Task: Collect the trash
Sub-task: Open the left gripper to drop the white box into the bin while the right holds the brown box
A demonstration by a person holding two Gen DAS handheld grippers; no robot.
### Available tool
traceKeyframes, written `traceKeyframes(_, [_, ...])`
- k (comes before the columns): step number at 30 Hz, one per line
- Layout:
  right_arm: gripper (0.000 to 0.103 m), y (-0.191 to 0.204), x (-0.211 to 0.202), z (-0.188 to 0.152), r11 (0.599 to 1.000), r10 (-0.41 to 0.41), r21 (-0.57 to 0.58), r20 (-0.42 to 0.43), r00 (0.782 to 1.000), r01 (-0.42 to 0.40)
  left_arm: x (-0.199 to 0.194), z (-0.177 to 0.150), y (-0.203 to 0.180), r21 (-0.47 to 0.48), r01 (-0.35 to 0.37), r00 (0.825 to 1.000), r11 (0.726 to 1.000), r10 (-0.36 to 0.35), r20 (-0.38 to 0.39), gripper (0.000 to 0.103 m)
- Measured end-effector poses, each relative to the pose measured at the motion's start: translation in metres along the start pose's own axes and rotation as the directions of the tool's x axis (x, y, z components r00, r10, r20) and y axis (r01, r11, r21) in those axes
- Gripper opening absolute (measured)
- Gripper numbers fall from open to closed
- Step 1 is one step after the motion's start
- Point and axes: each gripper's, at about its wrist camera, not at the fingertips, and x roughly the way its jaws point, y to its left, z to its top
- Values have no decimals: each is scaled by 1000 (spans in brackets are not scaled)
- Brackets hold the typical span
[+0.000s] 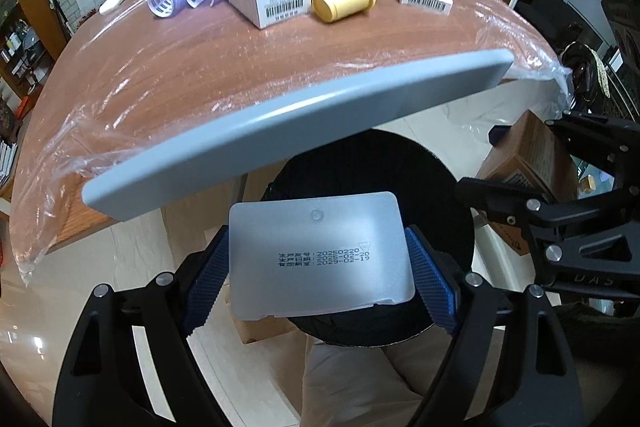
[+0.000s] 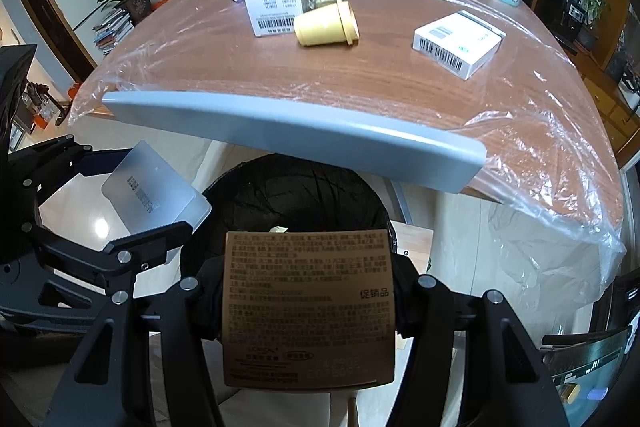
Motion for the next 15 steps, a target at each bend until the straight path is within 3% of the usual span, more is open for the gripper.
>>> traceKeyframes(15, [58,0,26,0,1000,-31,0,-34,999,31,30,-4,0,24,-18,998,1000,19,-53,85])
